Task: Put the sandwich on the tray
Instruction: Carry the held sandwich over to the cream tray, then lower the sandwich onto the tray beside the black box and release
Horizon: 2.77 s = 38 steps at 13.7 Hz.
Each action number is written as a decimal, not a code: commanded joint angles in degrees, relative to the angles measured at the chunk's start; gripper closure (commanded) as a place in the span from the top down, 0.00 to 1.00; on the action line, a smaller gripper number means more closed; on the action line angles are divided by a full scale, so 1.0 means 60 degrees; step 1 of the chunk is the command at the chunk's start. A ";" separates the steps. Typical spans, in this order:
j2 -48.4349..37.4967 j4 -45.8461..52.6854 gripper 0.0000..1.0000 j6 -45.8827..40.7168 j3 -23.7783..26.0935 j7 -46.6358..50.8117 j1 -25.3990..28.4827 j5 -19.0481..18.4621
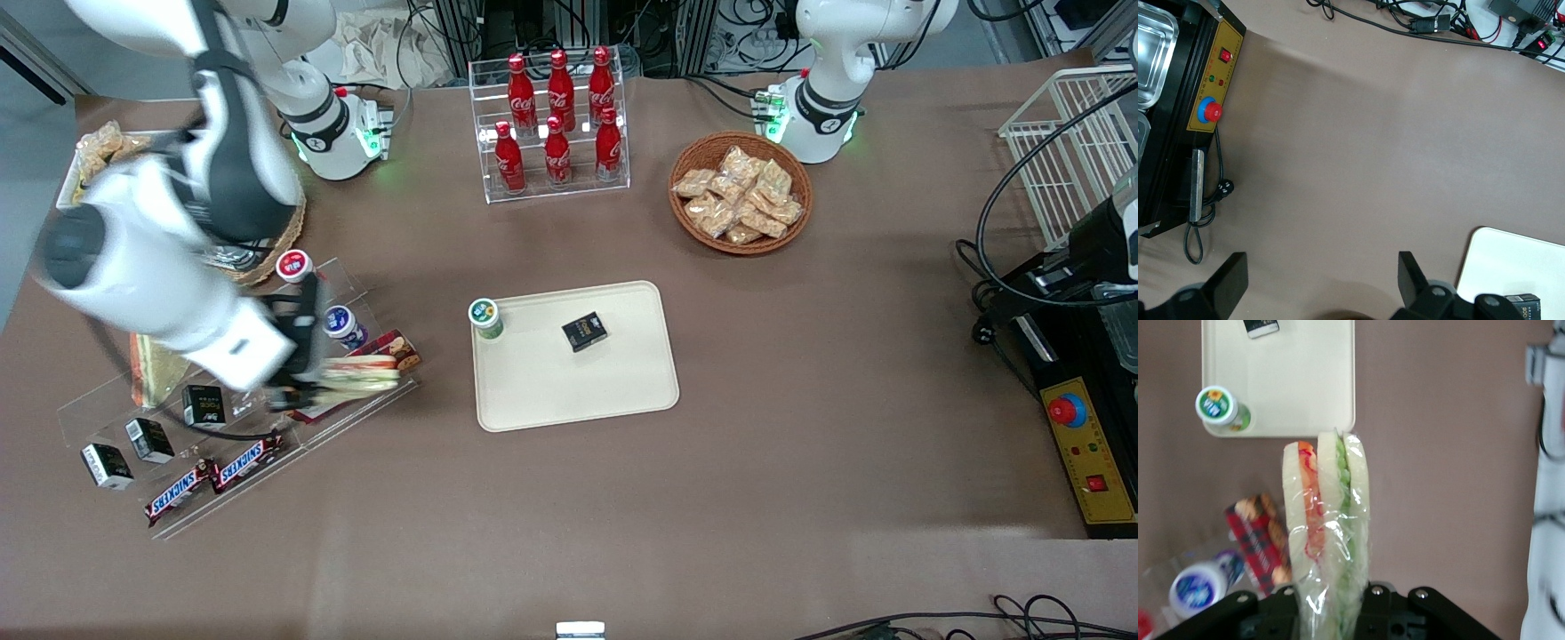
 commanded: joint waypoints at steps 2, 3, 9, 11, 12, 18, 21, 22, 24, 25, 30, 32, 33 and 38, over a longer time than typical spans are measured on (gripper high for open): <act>0.1227 0.0184 0.00 0.1546 -0.0139 0.0612 0.1224 0.0174; 0.1738 0.0388 0.00 0.2015 -0.0139 0.0702 0.1517 0.0174; 0.4070 0.1416 0.00 0.3877 0.0695 0.0849 0.2003 0.0174; 0.4510 0.1416 0.00 0.4157 0.0681 0.0966 0.2354 0.0145; 0.4657 0.1416 0.00 0.4332 0.0681 0.0967 0.2384 0.0101; 0.4921 0.1386 0.00 0.4422 0.0667 0.1960 0.2546 0.0072; 0.4951 0.1328 0.00 0.4422 0.0667 0.2021 0.2619 0.0071; 0.4995 0.1328 0.00 0.4422 0.0667 0.2065 0.2619 0.0100; 0.5024 0.1313 0.00 0.4422 0.0667 0.2473 0.2619 0.0115; 0.5068 0.1313 0.00 0.4422 0.0667 0.2751 0.2619 0.0086; 0.5098 0.1313 0.97 0.4407 0.0681 0.4041 0.2692 0.0129; 0.5054 0.1313 0.99 0.4364 0.0681 0.4436 0.2721 0.0115; 0.4996 0.1299 0.99 0.4291 0.0681 0.4685 0.2721 0.0101; 0.4016 0.0888 0.99 0.2904 0.0419 0.6076 0.2912 0.0057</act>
